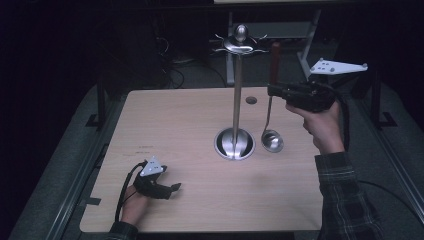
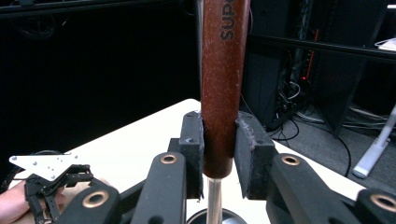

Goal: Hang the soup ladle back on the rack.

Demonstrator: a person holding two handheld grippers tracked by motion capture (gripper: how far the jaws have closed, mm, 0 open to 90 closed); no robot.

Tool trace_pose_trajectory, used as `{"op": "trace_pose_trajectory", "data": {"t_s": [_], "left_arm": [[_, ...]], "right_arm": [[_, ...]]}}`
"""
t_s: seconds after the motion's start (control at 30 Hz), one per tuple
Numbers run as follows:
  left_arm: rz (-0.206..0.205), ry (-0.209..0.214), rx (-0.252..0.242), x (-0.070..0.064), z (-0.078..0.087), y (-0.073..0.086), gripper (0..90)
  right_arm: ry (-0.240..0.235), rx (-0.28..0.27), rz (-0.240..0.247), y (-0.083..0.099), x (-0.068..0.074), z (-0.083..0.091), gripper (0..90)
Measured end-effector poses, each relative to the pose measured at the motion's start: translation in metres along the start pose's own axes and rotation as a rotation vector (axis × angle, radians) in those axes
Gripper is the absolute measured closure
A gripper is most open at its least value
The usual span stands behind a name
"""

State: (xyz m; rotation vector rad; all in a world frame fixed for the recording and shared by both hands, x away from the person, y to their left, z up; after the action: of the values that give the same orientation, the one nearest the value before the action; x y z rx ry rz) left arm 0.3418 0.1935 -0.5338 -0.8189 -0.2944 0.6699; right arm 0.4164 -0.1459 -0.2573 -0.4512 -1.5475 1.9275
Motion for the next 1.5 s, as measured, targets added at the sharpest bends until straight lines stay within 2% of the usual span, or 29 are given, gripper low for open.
{"op": "trace_pose_trajectory", "data": {"t_s": [0.33, 0.53, 0.77, 1.07, 1.3, 1.5], "left_arm": [[-0.01, 0.001, 0.005, 0.0, 0.0, 0.0, 14.0], [-0.003, 0.002, -0.001, -0.001, 0.0, 0.0, 14.0], [-0.002, 0.004, 0.0, -0.001, 0.0, 0.0, 14.0], [-0.002, 0.001, 0.011, -0.001, -0.001, 0.001, 14.0], [-0.011, 0.007, 0.019, -0.002, 0.0, 0.002, 14.0], [-0.016, 0.007, 0.022, -0.002, 0.0, 0.002, 14.0]], "right_arm": [[-0.01, 0.02, 0.015, -0.005, 0.003, -0.013, 74.0], [0.0, 0.052, 0.027, -0.002, 0.004, -0.024, 74.0], [0.0, 0.044, 0.039, 0.0, 0.005, -0.032, 72.6], [0.018, 0.056, 0.037, 0.003, 0.002, -0.025, 61.6], [0.025, 0.067, 0.007, 0.021, -0.003, -0.016, 56.6], [0.059, 0.088, -0.001, 0.038, -0.01, -0.009, 50.3]]}}
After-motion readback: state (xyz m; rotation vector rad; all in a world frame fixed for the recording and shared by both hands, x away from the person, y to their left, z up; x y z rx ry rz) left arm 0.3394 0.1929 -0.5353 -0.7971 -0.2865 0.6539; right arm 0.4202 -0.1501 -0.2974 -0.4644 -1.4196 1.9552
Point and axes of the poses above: each handheld gripper's, and its own axes: z roughly backward along the jaws, y roughly out of its underside, x roughly to its left, the point moved 9 cm from there along -z, roughly forward along the jaws
